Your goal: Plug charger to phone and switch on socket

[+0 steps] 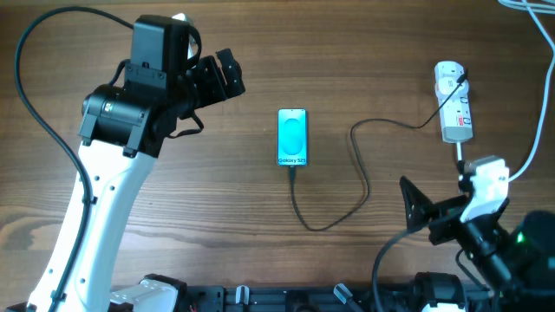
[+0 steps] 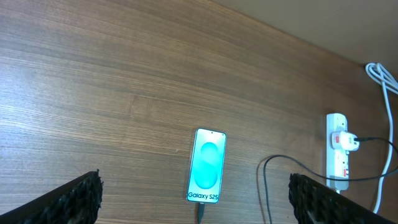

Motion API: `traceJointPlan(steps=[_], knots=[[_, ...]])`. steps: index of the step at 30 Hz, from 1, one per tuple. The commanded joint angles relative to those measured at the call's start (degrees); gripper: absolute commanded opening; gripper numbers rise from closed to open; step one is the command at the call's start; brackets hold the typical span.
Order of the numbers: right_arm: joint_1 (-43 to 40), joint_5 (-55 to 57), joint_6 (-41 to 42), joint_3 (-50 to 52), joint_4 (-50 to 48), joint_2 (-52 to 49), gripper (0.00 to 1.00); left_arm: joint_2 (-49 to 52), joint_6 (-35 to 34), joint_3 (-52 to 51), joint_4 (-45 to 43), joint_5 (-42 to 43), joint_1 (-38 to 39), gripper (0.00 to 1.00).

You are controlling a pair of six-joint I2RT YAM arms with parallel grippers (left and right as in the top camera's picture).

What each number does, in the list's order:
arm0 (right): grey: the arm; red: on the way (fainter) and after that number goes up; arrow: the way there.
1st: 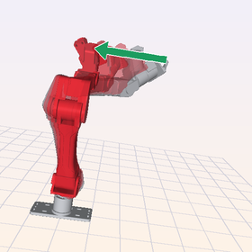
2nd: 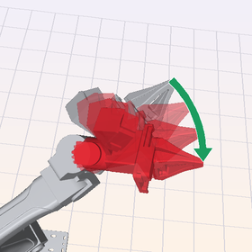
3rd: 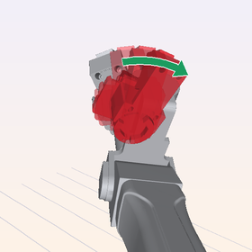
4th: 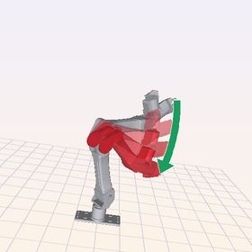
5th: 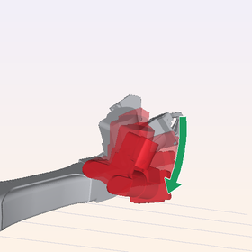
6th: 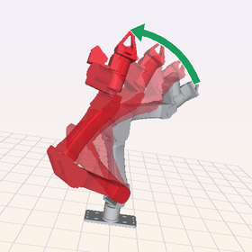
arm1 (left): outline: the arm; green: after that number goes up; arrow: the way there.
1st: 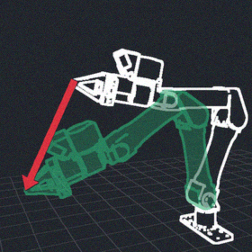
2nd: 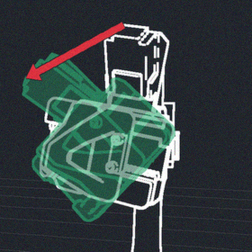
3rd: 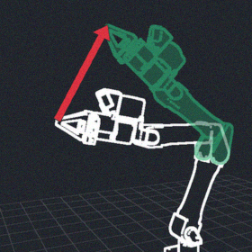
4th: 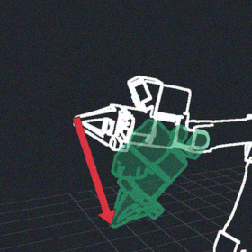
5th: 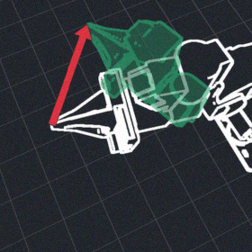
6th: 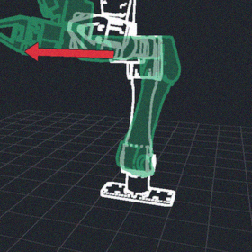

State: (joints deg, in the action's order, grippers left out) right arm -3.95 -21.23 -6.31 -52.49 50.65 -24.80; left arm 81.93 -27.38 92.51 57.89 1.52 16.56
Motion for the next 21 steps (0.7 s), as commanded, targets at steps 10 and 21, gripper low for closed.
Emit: traceJointPlan(steps=[10, 21], knots=[[2.49, -2.01, 3.50, 26.29, -24.37, 16.37, 1.00, -0.59, -0.72, -0.26, -0.11, -0.55, 0.04, 1.00], [2.49, 4.57, 12.31, 41.90, -42.14, 24.17, 1.00, -0.59, -0.72, -0.26, -0.11, -0.55, 0.04, 1.00]])
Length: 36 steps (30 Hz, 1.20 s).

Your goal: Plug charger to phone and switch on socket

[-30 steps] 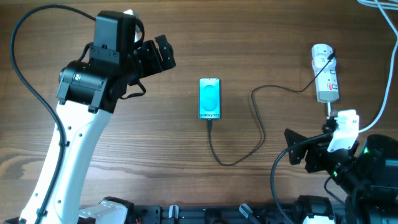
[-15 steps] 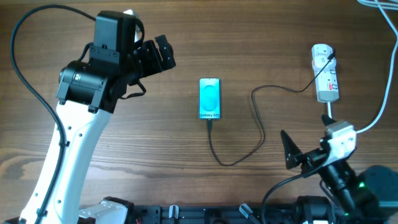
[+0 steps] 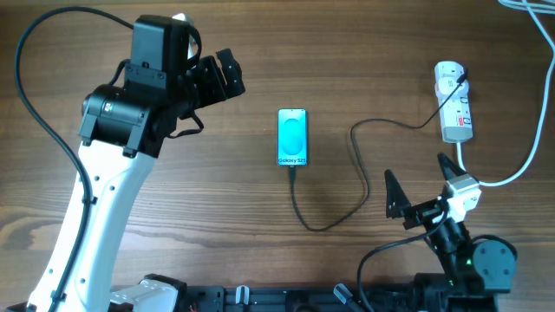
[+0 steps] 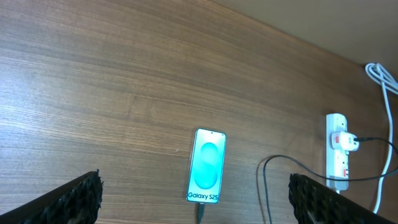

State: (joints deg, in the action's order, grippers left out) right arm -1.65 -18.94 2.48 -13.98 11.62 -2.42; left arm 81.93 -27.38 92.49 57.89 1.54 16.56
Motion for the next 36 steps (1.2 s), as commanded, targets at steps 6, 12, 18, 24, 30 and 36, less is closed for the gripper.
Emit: traceJointPlan(steps=[6, 12, 18, 24, 30, 36], knots=[[0.20, 3.08, 5.31, 9.29, -8.76, 2.23, 1.00, -0.59, -0.72, -0.24, -0.11, -0.57, 0.04, 1.00], [0.20, 4.20, 5.53, 12.83, -11.43, 2.23, 1.00, -0.59, -0.72, -0.24, -0.11, -0.57, 0.04, 1.00], [0.20, 5.75, 3.41, 13.73, -12.79, 2.23, 1.00, -0.59, -0.72, -0.24, -0.11, -0.57, 0.04, 1.00], [0.20, 8.68, 1.33, 13.73, -13.38, 2.23, 1.00, -0.59, -0.72, -0.24, -0.11, -0.57, 0.04, 1.00], [0.20, 8.66, -0.15, 13.73, -12.22, 2.23, 1.00, -0.59, -0.72, -0.24, -0.11, -0.57, 0.04, 1.00], [0.20, 10.32, -0.76, 13.68, -11.98, 2.23, 1.00, -0.59, -0.72, -0.24, -0.11, -0.57, 0.04, 1.00]])
